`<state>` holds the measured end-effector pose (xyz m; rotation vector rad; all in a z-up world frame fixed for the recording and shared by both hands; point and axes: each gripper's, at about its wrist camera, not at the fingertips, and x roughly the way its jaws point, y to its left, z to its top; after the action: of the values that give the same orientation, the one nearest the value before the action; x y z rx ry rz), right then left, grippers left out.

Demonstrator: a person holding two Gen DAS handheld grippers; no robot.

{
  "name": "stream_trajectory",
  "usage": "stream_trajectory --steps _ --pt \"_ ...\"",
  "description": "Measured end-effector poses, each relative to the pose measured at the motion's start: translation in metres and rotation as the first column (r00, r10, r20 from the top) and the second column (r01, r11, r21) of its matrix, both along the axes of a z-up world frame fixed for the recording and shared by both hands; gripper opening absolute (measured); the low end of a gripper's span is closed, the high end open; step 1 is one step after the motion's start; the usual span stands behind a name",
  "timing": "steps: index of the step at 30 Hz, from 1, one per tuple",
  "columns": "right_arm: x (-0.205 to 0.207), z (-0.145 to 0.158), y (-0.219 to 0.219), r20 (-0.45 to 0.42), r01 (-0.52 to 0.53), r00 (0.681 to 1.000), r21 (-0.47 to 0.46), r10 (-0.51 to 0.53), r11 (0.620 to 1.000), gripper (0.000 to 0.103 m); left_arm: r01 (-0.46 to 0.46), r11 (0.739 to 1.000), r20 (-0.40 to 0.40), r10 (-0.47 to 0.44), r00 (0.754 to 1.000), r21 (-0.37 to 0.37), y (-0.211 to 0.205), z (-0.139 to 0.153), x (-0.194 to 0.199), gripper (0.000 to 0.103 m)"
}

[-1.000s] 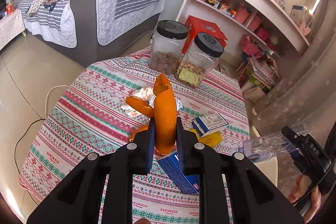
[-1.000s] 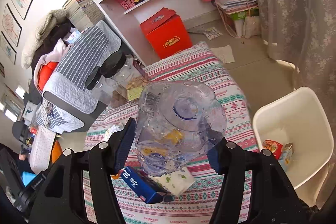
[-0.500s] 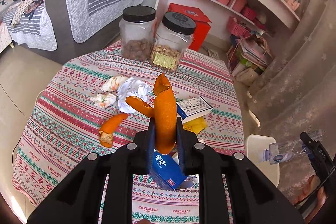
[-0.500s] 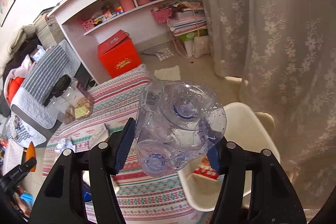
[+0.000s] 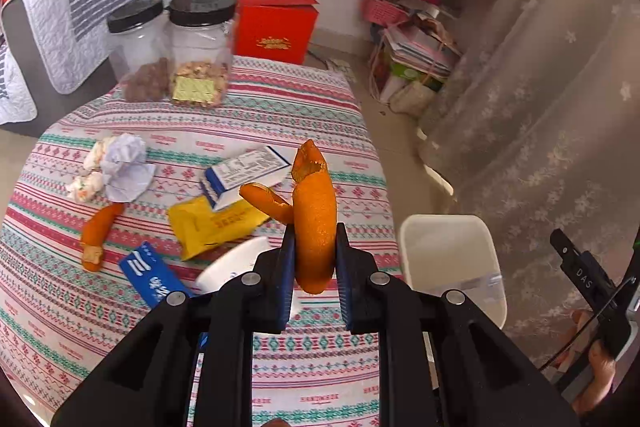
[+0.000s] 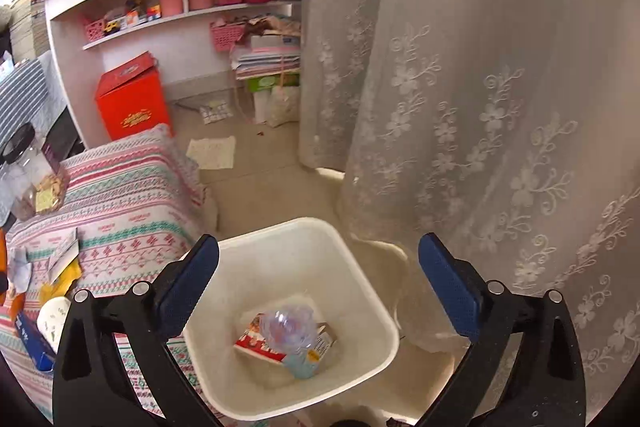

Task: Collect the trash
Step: 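Carry the bottle to the white bin and open the right gripper, then move the left gripper over the bin and release the orange peel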

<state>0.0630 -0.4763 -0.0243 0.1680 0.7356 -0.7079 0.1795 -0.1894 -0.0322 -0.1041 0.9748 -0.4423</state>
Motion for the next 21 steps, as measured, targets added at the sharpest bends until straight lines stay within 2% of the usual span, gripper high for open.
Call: stream_trajectory --steps 6,12,21 --pt "-0.024 0.004 -0.028 0.006 0.067 0.998 0.04 -0.068 0.997 0.096 0.104 0.993 -0.014 -0.105 0.994 -0.055 -0.052 -0.001 -0.012 0.019" --pt "-0.042 0.004 -0.04 -0.011 0.089 0.996 0.018 -0.089 0.996 0.096 0.179 0.974 -0.053 -0.188 0.981 -0.139 -0.092 -0.005 -0.016 0.02" --pt "-0.051 -0.002 -0.051 -0.064 0.089 0.994 0.008 -0.088 0.996 0.096 0.263 0.956 -0.086 -0.275 0.958 -0.13 -0.149 -0.02 -0.021 0.02"
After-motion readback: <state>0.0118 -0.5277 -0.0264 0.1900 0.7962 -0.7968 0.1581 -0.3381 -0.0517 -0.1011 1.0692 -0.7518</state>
